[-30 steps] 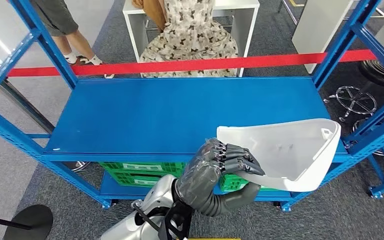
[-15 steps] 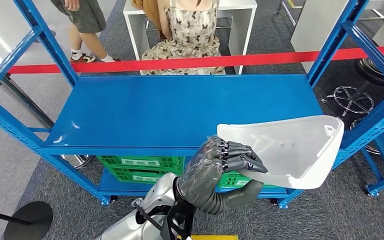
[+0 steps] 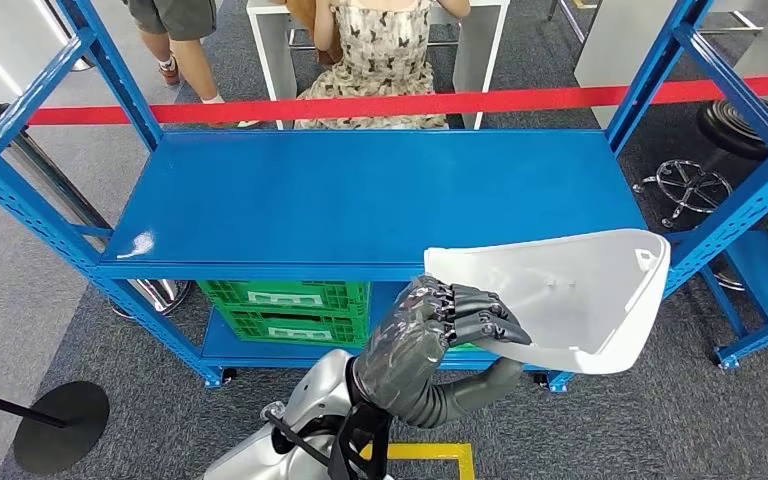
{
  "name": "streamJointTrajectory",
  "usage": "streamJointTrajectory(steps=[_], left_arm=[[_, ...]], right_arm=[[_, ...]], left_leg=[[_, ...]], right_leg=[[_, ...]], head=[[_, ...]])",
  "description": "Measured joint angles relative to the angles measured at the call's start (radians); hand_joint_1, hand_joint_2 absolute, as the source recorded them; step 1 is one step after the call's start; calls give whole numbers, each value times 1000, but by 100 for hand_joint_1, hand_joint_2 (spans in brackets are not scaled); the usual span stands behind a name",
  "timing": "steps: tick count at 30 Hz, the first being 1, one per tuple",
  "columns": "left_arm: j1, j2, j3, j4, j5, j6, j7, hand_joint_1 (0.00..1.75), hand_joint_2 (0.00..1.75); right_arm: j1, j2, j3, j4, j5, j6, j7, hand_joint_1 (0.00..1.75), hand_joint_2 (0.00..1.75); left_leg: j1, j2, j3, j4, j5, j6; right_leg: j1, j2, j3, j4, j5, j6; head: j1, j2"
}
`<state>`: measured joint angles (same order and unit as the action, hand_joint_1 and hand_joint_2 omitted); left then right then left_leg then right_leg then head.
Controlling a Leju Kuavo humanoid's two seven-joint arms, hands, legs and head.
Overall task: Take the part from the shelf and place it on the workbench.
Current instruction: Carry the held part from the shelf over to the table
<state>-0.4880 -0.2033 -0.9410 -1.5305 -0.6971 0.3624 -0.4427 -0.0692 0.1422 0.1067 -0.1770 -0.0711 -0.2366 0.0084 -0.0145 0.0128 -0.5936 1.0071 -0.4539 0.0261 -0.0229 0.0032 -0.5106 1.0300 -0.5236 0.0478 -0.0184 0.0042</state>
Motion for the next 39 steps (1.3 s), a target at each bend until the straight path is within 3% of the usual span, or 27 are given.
streamJointTrajectory(steps=[3,5,7,8,9,10,11,12,14,15,17,18,19,20,22,23,24,25,26,27,29,31,33,34,36,38,39], left_arm=[[2,2,6,1,-11,6,4,175,175],[4,4,12,2,-23,14,9,175,175],[10,8,20,4,-39,27,14,175,175],[14,11,24,7,-47,34,16,175,175],[18,15,27,10,-54,40,18,175,175],[22,18,30,13,-60,46,20,175,175],[25,20,33,15,-66,52,22,175,175],[27,21,37,16,-71,58,24,175,175],[31,20,44,17,-79,69,28,175,175],[32,19,46,16,-83,71,29,175,175],[38,18,50,17,-92,74,30,175,175],[41,17,52,17,-98,73,31,175,175],[43,15,53,17,-103,71,32,175,175],[46,13,53,17,-108,68,32,175,175],[52,9,54,18,-115,61,32,175,175],[56,8,54,19,-118,58,32,175,175],[59,8,54,19,-120,56,32,175,175],[62,8,54,19,-121,55,32,175,175],[64,8,54,19,-122,54,32,175,175],[65,8,54,19,-122,54,32,175,175],[66,6,55,19,-124,54,32,175,175],[66,3,58,19,-129,55,31,175,175],[68,1,60,19,-136,56,30,175,175],[69,1,61,19,-140,56,31,175,175],[71,1,65,19,-147,58,33,175,175],[75,3,68,19,-156,60,37,175,175],[80,5,68,19,-160,60,39,175,175]], right_arm=[[-4,4,3,0,7,2,-1,0,0],[-7,7,5,0,14,3,-2,0,0],[-10,9,10,0,25,4,-4,0,0],[-12,10,14,0,30,4,-4,0,0],[-13,10,18,0,36,4,-4,0,0],[-14,11,23,0,41,3,-4,0,0],[-17,13,27,0,47,1,-3,0,0],[-19,16,32,0,53,-4,-2,0,0],[-24,24,40,0,62,-15,0,0,0],[-27,29,44,0,64,-19,2,0,0],[-32,36,51,0,65,-22,9,0,0],[-34,38,53,0,65,-22,12,0,0],[-36,39,55,0,65,-22,14,0,0],[-38,38,55,1,64,-22,14,0,0],[-42,37,55,1,63,-26,9,0,0],[-44,37,55,1,63,-29,5,0,0],[-46,36,55,1,62,-32,2,0,0],[-47,36,55,1,62,-34,-1,0,0],[-48,35,55,1,62,-35,-3,0,0],[-49,35,55,1,63,-37,-5,0,0],[-54,35,56,1,69,-49,-15,0,0],[-59,35,58,0,83,-74,-32,0,0],[-62,36,64,1,105,-112,-53,0,0],[-64,37,70,1,118,-134,-61,0,0],[-70,38,82,0,137,-177,-79,0,0],[-71,36,90,0,149,-213,-95,0,0],[-69,33,93,0,151,-225,-101,0,0]], left_leg=[[3,-4,-12,9,-1,-17],[6,-9,-41,71,-65,-30],[10,-11,-84,197,-151,-39],[11,-11,-98,253,-173,-41],[11,-11,-98,282,-173,-41],[11,-11,-80,274,-153,-39],[11,-11,-41,229,-124,-36],[10,-11,11,158,-101,-30],[5,-12,107,18,-92,-19],[2,-12,129,-20,-97,-15],[-2,-12,127,-37,-89,-5],[-1,-11,119,-40,-78,3],[2,-9,109,-43,-66,11],[5,-7,96,-46,-52,18],[4,-5,70,-45,-29,25],[4,-4,56,-44,-17,25],[3,-2,41,-42,-6,25],[3,-1,28,-40,5,23],[4,-1,14,-36,14,21],[5,-1,1,-30,21,18],[3,-2,-20,-15,32,8],[2,-2,-32,-7,44,-4],[4,-3,-39,-6,52,-15],[6,-6,-47,3,38,-20],[9,-10,-77,79,-47,-32],[12,-11,-112,212,-138,-39],[13,-11,-117,263,-152,-40]], right_leg=[[0,-1,-17,-3,12,-30],[-3,-4,-37,-5,30,-52],[-2,-5,-62,-4,49,-61],[-2,-5,-75,-4,59,-61],[-2,-6,-87,-3,69,-60],[-1,-6,-99,-3,78,-58],[0,-6,-110,-3,88,-57],[0,-6,-119,-3,97,-55],[2,-5,-129,-4,113,-46],[2,-5,-131,-5,122,-40],[-1,-6,-133,-12,138,-26],[-2,-6,-138,-8,134,-20],[-2,-5,-145,7,113,-16],[-2,-5,-157,40,75,-12],[-1,-4,-189,160,-26,-6],[-2,-4,-201,224,-56,-3],[-2,-4,-200,267,-63,-2],[-2,-4,-184,276,-49,-1],[-2,-4,-148,244,-23,-2],[-3,-4,-97,179,0,-2],[-1,-3,-3,39,3,-7],[4,-1,24,-18,-12,-19],[4,-3,7,-17,-1,-38],[3,-4,-2,-17,8,-48],[0,-7,-28,-18,33,-62],[0,-8,-57,-17,58,-64],[0,-8,-72,-16,69,-62]], head=[[0,0],[-2,0],[-6,0],[-6,0],[-6,0],[-6,0],[-6,0],[-6,0],[-5,0],[-7,0],[-10,0],[-13,0],[-11,0],[-9,0],[-3,0],[-3,0],[-2,0],[-2,0],[-2,0],[-2,0],[-3,0],[-3,0],[-4,0],[-5,0],[-8,0],[-10,0],[-10,0]])
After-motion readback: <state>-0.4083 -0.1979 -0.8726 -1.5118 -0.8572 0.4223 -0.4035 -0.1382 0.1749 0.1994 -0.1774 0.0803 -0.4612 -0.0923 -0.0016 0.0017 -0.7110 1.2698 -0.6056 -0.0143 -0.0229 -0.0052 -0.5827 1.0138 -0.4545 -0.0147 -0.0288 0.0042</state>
